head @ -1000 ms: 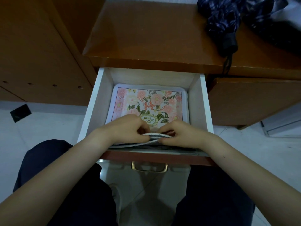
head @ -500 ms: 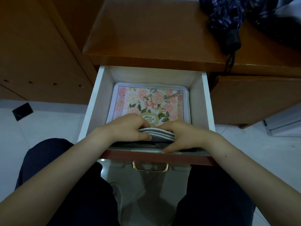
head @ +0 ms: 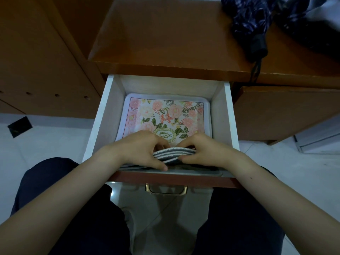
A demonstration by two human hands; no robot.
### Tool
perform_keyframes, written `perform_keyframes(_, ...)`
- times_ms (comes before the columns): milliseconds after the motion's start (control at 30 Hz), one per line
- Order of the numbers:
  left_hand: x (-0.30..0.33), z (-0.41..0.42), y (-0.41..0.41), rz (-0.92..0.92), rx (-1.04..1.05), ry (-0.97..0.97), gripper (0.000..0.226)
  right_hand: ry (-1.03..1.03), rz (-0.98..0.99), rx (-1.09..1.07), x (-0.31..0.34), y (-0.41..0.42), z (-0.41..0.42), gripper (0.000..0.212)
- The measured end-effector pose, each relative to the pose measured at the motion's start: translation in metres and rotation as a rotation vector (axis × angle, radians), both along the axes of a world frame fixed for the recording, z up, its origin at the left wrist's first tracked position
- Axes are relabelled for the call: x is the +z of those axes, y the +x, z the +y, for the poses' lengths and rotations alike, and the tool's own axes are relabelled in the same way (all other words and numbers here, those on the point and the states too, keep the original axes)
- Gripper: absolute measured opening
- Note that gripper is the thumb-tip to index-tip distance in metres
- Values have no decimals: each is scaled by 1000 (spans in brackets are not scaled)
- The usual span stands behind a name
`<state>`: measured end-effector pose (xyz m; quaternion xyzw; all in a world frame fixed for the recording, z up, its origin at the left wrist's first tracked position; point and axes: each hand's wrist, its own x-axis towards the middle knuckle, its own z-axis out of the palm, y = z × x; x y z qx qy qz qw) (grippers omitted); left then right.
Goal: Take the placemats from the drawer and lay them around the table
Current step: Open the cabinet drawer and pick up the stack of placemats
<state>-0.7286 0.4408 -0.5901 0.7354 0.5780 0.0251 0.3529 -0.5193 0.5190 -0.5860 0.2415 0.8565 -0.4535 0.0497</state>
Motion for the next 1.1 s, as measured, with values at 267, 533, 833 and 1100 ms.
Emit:
perform_keyframes(267,-3,1,3,54,-7,17,20,-1,-114,92,-4,0,3,46)
perform_keyframes(533,-4,2,3,30,6,-8,20,26,-99,87,-4,0,1,40)
perform_keyframes(833,-2,0,3,4,-10,51,19,36,27,10,-3,2,-1,13)
perform_keyframes(1100,-4,0,5,63,-75,42,46,72,58,5,-1,2,-1,17)
